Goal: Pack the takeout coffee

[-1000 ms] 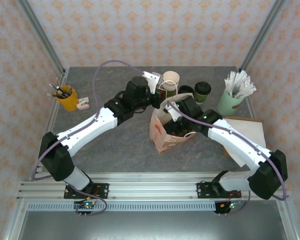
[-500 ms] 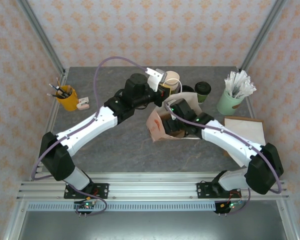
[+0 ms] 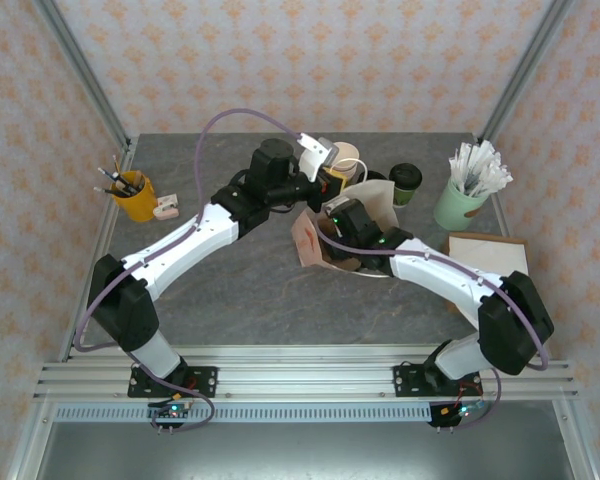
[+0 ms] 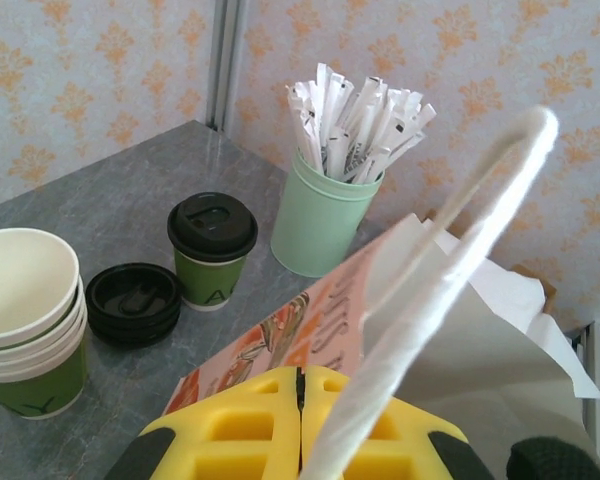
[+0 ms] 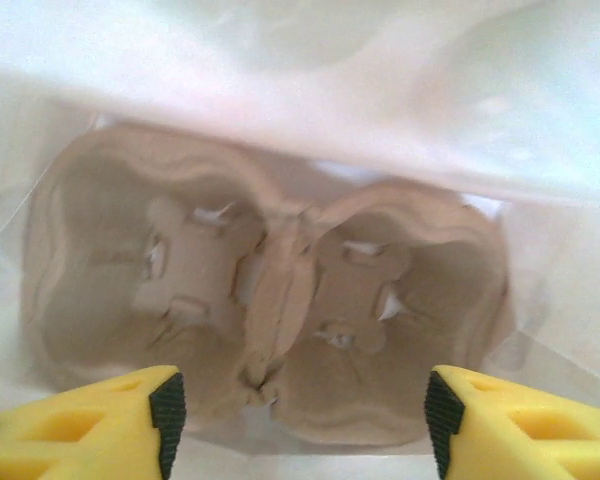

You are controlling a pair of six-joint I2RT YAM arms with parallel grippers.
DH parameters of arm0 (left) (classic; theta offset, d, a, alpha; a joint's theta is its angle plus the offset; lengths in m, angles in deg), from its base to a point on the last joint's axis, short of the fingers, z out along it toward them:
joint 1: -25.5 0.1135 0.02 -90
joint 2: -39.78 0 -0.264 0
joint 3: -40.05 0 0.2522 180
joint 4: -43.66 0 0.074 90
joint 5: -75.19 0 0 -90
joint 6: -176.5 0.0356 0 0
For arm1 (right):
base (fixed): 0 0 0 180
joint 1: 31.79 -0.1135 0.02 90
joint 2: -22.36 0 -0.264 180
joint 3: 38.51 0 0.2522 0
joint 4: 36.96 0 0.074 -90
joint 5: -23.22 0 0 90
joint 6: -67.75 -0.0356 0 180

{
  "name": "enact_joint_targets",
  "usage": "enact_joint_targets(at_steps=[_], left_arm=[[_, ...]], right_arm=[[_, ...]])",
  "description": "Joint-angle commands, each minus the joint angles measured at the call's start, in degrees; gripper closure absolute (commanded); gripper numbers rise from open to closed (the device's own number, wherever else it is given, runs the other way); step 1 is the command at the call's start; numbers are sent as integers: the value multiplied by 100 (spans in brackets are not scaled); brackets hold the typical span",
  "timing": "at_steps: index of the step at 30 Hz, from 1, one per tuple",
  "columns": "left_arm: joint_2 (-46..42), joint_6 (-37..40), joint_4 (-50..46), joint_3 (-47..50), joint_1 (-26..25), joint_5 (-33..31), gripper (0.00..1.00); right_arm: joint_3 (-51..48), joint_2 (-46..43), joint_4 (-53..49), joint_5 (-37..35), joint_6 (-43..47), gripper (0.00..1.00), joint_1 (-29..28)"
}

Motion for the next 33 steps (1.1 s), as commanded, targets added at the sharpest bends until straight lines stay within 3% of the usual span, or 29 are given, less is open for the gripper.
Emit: enact_joint_targets(at_steps=[1, 6, 12, 19, 23, 33], left_arm=[[-51, 185, -159, 83, 4, 4, 100], [-172, 24, -21, 105, 4, -200, 100], [-299, -358, 276, 228, 4, -294, 100], [-460, 356, -394, 218, 13, -133, 100], [-409, 509, -634, 102, -35, 103, 100], [-199, 839, -910, -144, -53, 348, 100]], right_arm=[[-224, -185, 658, -750, -136, 36, -46], [-585, -311, 728, -597, 491, 41, -152], [-955, -563, 212, -635, 642, 44, -385], [-895, -661, 298, -1621, 119, 43, -463], [-737, -644, 297, -1527, -442, 45, -402], [-140, -283, 114, -719, -849, 72, 188]])
